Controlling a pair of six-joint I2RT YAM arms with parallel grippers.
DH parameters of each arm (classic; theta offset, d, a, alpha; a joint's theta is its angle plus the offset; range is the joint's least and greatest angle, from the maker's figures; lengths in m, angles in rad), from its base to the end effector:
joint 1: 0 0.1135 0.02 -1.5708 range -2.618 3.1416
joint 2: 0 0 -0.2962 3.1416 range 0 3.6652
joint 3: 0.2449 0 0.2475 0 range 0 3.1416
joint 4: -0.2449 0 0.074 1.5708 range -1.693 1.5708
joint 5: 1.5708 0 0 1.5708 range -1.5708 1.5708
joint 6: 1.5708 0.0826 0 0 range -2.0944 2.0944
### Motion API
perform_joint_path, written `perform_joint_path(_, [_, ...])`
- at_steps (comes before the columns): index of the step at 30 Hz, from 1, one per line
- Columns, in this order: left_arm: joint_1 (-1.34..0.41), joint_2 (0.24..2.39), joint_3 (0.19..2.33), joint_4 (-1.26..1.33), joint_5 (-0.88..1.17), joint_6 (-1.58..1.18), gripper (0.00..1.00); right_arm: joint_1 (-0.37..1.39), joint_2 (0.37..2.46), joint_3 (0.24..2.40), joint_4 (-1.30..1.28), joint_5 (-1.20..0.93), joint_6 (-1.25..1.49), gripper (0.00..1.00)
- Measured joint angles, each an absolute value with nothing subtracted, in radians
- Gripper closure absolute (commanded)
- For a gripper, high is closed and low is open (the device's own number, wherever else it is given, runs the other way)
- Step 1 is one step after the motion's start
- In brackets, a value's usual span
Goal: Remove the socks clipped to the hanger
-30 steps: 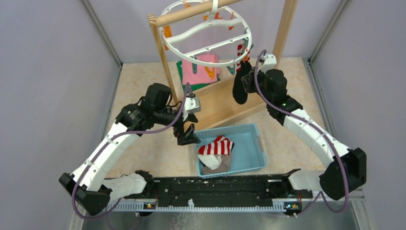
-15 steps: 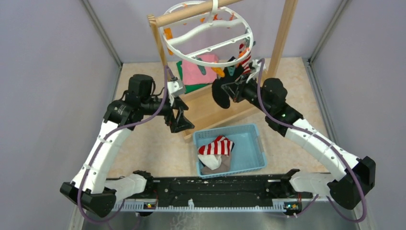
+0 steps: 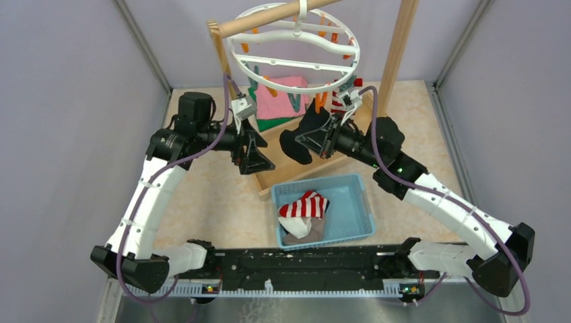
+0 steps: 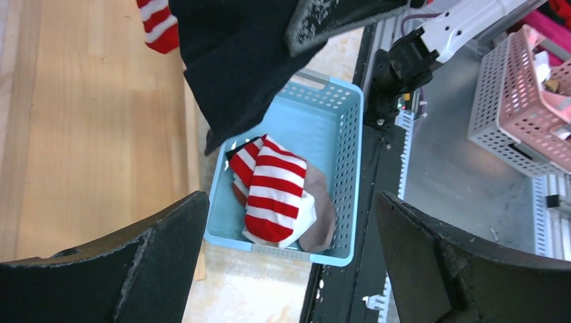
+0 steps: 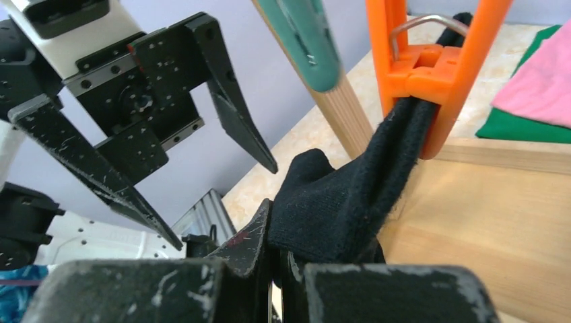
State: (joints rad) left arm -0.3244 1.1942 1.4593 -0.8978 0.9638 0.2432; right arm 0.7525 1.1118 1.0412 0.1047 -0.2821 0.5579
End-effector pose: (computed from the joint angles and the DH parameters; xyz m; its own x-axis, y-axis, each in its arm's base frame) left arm 0.1914 -0.1359 0.4381 -0.3490 0.2623 -0.8997 0.9208 0.2744 -0.2772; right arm 0.1929 0.2121 0.4272 -0.4339 0.2903 -0.8529 -0.7424 0.4212 0.5211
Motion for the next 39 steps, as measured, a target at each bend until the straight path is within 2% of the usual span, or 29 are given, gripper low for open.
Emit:
perform_joint_path(20, [-0.292, 1.198, 1.429, -0.718, 1.144, 0.086, 0.01, 0.803, 1.113, 1.041, 0.181, -0.388, 0.686, 1.00])
perform_joint_path(23, [-0.292, 1.198, 1.407, -0.663, 1.168, 0.048, 0.05, 0.810, 1.113, 1.041, 0.194, -0.387, 0.693, 1.00])
perform_joint_path(28, [-0.290, 1.201, 1.346, -0.578, 1.213, -0.033, 0.30, 0.819, 1.113, 1.040, 0.204, -0.387, 0.710, 1.00])
perform_joint_path(31, [-0.290, 1.206, 1.330, -0.550, 1.239, -0.062, 0.56, 0.825, 1.113, 1.039, 0.212, -0.385, 0.713, 0.98])
perform_joint_path(32, [-0.290, 1.207, 1.328, -0.543, 1.245, -0.068, 0.69, 0.826, 1.113, 1.039, 0.215, -0.384, 0.715, 0.86])
perform_joint_path(34, [-0.290, 1.207, 1.325, -0.534, 1.253, -0.083, 0.92, 0.829, 1.113, 1.039, 0.211, -0.370, 0.717, 0.69])
perform_joint_path(35, [-0.290, 1.207, 1.324, -0.527, 1.254, -0.081, 0.99, 0.830, 1.112, 1.039, 0.202, -0.357, 0.714, 0.58])
perform_joint_path(36, [-0.290, 1.206, 1.323, -0.524, 1.253, -0.086, 1.00, 0.830, 1.111, 1.039, 0.188, -0.340, 0.708, 0.48])
perform_joint_path(39, [-0.290, 1.200, 1.314, -0.520, 1.236, -0.086, 1.00, 0.831, 1.099, 1.039, 0.126, -0.275, 0.686, 0.35])
